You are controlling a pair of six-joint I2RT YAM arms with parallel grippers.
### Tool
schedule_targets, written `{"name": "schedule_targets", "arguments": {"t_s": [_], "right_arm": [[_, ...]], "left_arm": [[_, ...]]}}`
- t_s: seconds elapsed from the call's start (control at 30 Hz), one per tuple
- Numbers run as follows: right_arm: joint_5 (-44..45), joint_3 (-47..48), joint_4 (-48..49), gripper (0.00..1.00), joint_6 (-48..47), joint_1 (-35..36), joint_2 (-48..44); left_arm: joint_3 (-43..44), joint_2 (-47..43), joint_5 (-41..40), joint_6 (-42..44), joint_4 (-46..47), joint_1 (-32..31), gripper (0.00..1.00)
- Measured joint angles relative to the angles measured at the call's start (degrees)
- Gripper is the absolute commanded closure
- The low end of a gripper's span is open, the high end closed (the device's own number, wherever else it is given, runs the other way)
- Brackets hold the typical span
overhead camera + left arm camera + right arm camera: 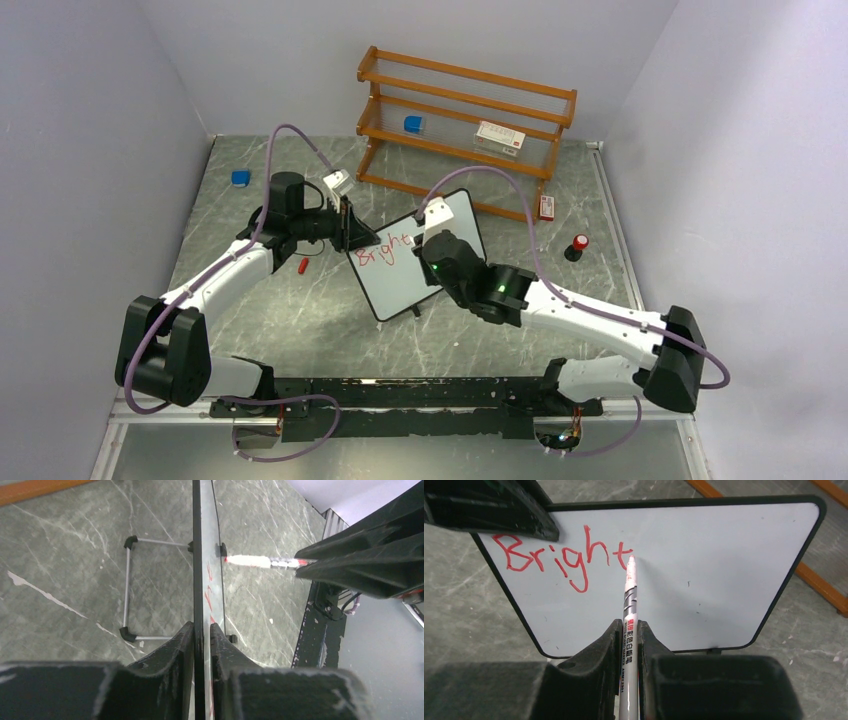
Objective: Write a sentence on the whiteboard
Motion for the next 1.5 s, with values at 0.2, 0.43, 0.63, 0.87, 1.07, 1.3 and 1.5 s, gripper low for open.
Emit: {"name": "schedule_targets", "arguments": {"t_s": [0.2, 0.43, 0.63, 0.87, 1.07, 1.3, 1.5], "right_arm": [[-1.4, -0.2, -0.1, 1.00, -0.2, -0.1, -4.8], [-3.9, -0.8, -1.9, 1.00, -0.2, -0.1, -8.8], [-5.7, -0.9, -4.3, 1.00, -0.2, -0.1, -12.1], [-8.9, -0.4, -7.8, 1.00, -0.5, -0.1, -13.4], [-12.0, 1.9, -10.0, 1.00, -1.0, -0.1, -13.4], [-16.4, 5.4, -10.6, 1.00, -1.2, -0.1, -13.0], [-19.6, 7.0, -10.7, 1.00, -1.2, -0.1, -12.3]], "left_arm": [[0.0, -0.1, -0.4, 1.8, -2.3, -0.5, 0.52], [0.3, -4.6, -4.0, 4.6, -5.1, -0.5, 0.39], [2.6, -13.3, -10.0, 8.5, -6.8, -0.5, 0.29], [2.5, -23.9, -15.5, 17.1, -7.5, -5.9, 0.29], [0.5, -28.3, -20.9, 28.7, -9.9, -16.4, 0.29], [0.0, -26.8, -26.0, 41.0, -12.6, -26.3, 0.33], [0.1, -22.9, -30.4, 47.4, -14.4, -32.2, 0.39]]}}
